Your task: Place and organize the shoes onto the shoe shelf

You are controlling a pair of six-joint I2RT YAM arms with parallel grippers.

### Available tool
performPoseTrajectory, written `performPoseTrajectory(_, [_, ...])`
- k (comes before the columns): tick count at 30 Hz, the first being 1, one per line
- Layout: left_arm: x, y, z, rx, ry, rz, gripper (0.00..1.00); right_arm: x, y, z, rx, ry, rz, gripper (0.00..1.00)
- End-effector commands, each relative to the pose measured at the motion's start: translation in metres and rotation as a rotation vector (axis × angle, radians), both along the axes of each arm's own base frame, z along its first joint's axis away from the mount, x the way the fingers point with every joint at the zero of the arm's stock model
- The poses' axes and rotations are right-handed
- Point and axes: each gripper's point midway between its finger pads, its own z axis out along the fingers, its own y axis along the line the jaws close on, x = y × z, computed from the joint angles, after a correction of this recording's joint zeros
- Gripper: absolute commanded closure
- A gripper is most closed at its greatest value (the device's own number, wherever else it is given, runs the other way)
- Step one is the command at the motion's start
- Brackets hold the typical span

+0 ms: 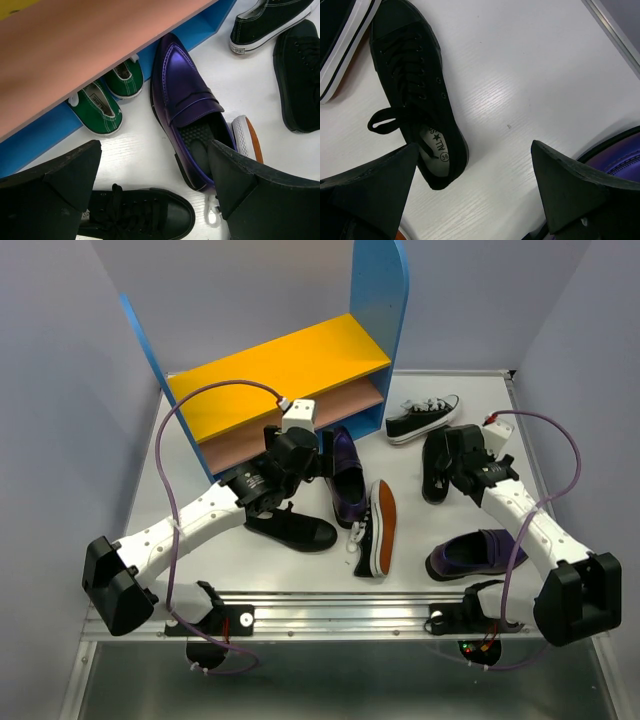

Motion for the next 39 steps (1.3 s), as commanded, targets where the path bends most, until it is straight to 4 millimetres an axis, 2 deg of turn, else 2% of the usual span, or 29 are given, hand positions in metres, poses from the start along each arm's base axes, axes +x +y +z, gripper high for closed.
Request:
performPoseTrajectory(1, [0.000, 0.009, 0.007, -0.024, -0.029, 0.083, 0.01, -0.002, -0.006, 0.013, -0.002, -0.055, -0.043, 0.00])
performPoseTrajectory(3, [-0.001, 0.009, 0.007, -0.015, -0.023, 0.081, 0.01, -0.003, -0.006, 0.013, 0.002, -0.057, -0.040, 0.00])
performPoseTrajectory(9, [-0.014, -0.009, 0.005, 0.008, -0.039, -0.013, 0.02, -0.004, -0.006, 0.016, 0.003, -0.066, -0.041, 0.00])
performPoseTrajectory(15, [-0.027, -0.026, -0.012, 0.013, 0.013, -0.007, 0.09, -0.004, -0.006, 0.019, 0.003, -0.074, -0.038, 0.00])
performPoseTrajectory(22, [-0.026, -0.039, -0.047, -0.083, 0.159, 0.149, 0.27, -0.005, -0.005, 0.015, 0.009, -0.063, -0.030, 0.00])
performPoseTrajectory(28, [-0.022, -0.057, -0.075, -0.096, 0.235, 0.184, 0.27, -0.005, -0.003, 0.014, 0.011, -0.057, -0.016, 0.00])
performPoseTrajectory(34, [-0.019, -0.059, -0.108, -0.040, 0.297, 0.254, 0.21, -0.004, 0.000, 0.006, 0.020, -0.040, -0.005, 0.00])
performPoseTrajectory(38, [-0.021, -0.059, -0.130, -0.026, 0.337, 0.285, 0.21, -0.002, 0.003, 0.001, 0.027, -0.026, 0.006, 0.00])
performPoseTrajectory(39, [-0.021, -0.058, -0.138, -0.019, 0.344, 0.294, 0.23, -0.001, 0.003, 0.001, 0.027, -0.022, 0.007, 0.00])
